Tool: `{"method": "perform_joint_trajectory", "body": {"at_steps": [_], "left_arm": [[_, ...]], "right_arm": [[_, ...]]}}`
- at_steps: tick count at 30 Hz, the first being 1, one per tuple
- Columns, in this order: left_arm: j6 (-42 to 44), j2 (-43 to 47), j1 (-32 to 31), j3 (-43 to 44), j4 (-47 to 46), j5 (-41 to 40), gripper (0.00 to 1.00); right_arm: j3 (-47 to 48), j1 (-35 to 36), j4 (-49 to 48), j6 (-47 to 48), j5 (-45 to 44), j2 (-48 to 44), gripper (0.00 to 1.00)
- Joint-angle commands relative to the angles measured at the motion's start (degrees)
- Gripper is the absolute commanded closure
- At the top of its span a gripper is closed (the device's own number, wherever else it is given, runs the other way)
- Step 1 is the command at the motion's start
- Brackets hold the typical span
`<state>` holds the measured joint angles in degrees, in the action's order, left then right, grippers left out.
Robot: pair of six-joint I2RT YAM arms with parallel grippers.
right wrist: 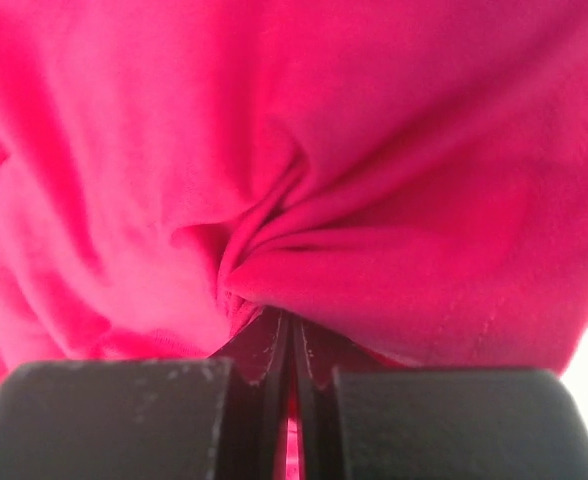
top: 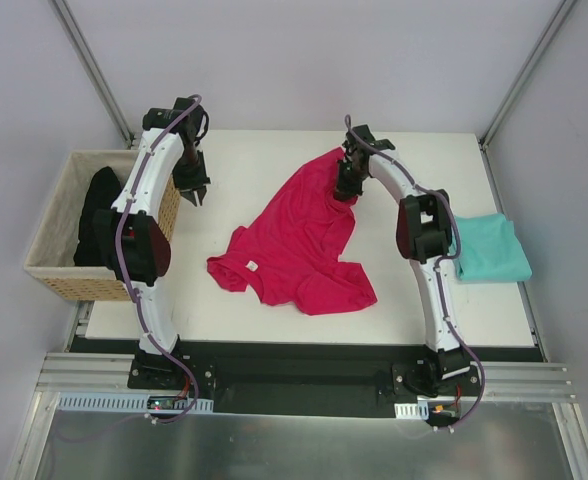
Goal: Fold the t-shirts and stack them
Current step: Flatten out the tshirt
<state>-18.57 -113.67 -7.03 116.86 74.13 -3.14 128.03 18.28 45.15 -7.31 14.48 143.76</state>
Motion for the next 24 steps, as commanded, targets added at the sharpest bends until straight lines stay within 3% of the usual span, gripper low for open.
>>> {"method": "perform_joint_trajectory", "body": {"at_steps": [1, 6, 10, 17, 24], "left_arm": [[-0.9, 0.4, 0.4, 0.5, 2.2, 0.1, 0.87], [-0.9, 0.6, 0.4, -0.4, 2.0, 0.2, 0.87], [-1.0, 0.5, 0.3, -1.7, 1.0, 1.1, 0.87], [-1.0, 0.1, -0.3, -2.1, 0.1, 1.6, 0.87], [-1.1, -0.3, -0.4, -1.8, -0.7, 2.7, 0.87]], "right_arm": [[1.5, 2.2, 0.5, 1.3, -1.5, -0.8, 0.98], [-3.7, 0.4, 1.3, -0.6, -16.9, -5.9, 0.97], [-5.9, -1.7, 2.2, -2.6, -24.4, -9.2, 0.95], [-9.8, -3.0, 2.8, -3.2, -38.0, -16.1, 0.78], [-8.2, 0.5, 1.1, 0.3, -28.6, -17.7, 0.73]]}}
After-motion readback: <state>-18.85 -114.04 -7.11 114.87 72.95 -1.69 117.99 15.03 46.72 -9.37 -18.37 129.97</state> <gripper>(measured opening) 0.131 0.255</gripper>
